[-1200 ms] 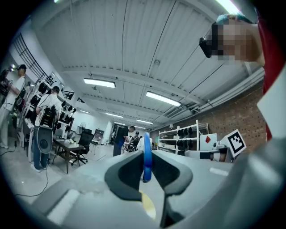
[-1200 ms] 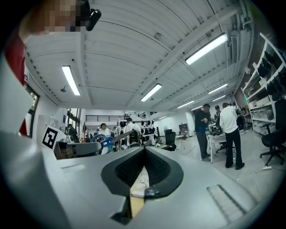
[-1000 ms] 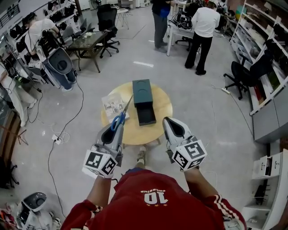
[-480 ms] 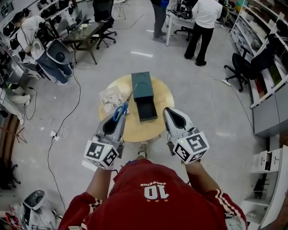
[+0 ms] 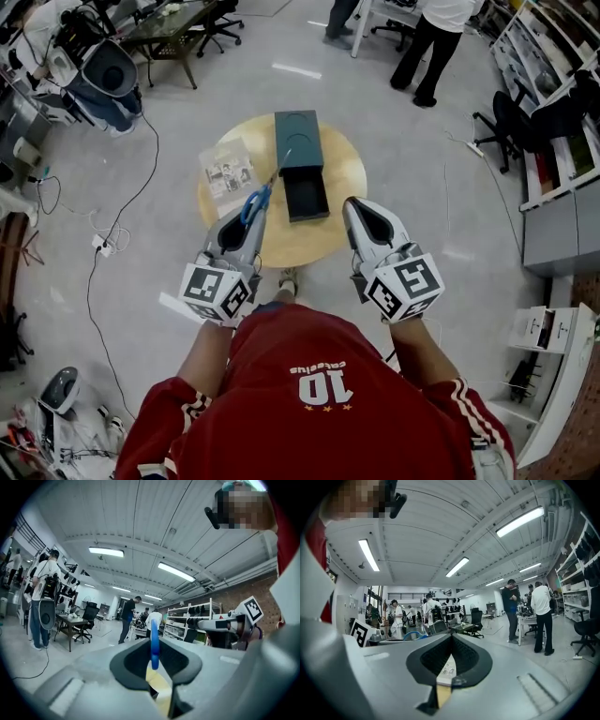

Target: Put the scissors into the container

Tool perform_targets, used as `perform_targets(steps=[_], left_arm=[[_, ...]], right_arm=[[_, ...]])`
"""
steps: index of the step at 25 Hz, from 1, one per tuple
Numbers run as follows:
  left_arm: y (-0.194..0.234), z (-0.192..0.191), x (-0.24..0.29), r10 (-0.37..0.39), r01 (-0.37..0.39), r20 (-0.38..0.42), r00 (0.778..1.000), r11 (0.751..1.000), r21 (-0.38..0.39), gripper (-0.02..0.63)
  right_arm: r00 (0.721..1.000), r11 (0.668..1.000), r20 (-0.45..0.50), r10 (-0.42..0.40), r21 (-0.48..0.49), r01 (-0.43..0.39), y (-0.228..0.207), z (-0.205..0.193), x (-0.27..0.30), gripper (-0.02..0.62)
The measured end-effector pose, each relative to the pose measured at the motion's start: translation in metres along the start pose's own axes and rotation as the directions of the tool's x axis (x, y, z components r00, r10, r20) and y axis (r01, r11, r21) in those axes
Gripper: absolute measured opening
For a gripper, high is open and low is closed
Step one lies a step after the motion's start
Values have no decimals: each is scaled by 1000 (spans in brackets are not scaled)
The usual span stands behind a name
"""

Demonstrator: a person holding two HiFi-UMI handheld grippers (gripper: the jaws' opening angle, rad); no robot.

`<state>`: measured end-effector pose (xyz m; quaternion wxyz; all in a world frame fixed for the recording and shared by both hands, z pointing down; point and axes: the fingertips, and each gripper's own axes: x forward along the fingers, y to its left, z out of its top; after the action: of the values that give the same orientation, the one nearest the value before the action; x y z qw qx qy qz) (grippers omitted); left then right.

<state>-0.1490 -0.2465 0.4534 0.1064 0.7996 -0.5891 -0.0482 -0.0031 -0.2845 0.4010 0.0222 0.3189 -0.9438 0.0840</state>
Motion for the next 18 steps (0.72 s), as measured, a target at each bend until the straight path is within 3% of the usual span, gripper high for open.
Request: perform_targets(steps=[18], left_arm=[[15, -72, 85, -57, 56, -143, 988, 998, -13, 54]], right_arm=[[997, 996, -34, -68, 62, 70, -58, -13, 14, -11]])
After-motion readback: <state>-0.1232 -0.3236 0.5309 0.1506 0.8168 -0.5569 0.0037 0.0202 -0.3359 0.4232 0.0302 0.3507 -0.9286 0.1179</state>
